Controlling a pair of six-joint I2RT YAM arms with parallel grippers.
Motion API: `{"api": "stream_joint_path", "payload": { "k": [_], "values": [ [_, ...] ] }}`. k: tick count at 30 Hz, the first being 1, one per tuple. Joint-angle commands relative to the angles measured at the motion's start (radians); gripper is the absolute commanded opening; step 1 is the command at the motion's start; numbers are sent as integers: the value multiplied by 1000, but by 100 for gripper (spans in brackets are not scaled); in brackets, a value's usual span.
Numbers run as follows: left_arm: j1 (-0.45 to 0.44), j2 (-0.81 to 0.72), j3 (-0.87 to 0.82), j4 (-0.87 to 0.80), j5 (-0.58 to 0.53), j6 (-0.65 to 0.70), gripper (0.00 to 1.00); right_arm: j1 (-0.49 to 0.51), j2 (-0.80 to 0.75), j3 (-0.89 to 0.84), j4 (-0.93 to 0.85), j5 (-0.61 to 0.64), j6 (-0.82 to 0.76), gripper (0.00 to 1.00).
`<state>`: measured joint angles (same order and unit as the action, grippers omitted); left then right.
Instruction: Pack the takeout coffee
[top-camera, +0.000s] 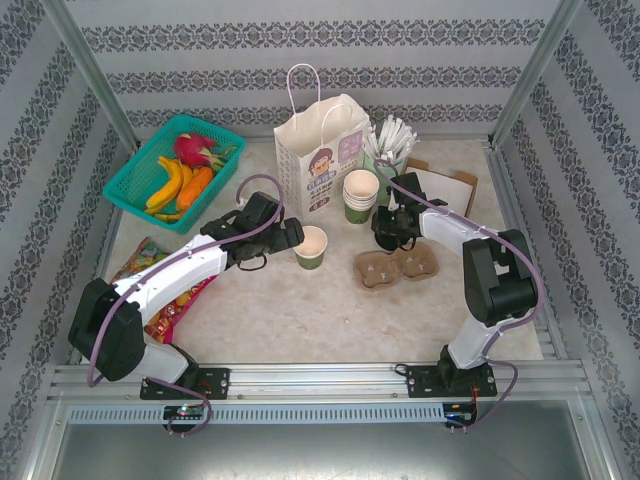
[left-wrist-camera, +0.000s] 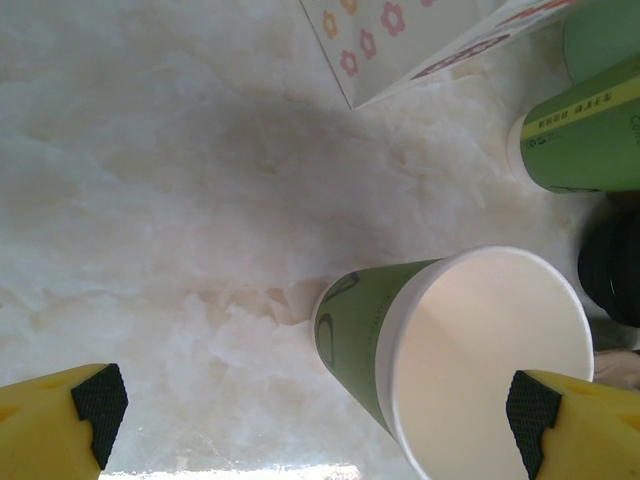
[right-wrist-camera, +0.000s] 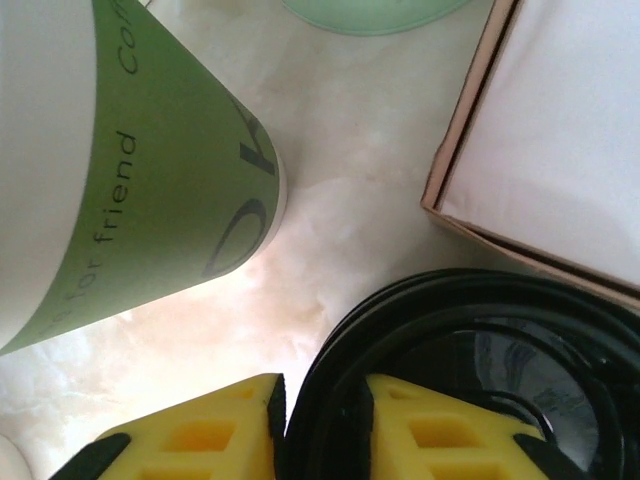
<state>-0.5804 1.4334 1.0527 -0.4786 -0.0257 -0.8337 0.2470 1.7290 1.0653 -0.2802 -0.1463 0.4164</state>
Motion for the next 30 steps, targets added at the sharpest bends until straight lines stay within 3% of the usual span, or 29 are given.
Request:
{"api": "stream_joint_path", "payload": {
  "k": [1, 7, 20, 25, 30],
  "values": [
    [11, 15, 17, 13, 27, 42, 99, 16, 4, 34, -24, 38, -9, 22],
    [22, 19, 18, 0, 59, 38, 99, 17, -26, 28, -35, 49, -18, 13],
    [34, -5, -4, 56, 117, 73, 99, -17, -164, -57, 8, -31, 36, 13],
    [40, -6, -2, 95, 176, 80, 99, -63, -225, -99, 45, -140, 100, 11],
    [88, -19, 38, 80, 251, 191, 99, -131, -321, -121, 40, -313, 266, 10]
  ]
}}
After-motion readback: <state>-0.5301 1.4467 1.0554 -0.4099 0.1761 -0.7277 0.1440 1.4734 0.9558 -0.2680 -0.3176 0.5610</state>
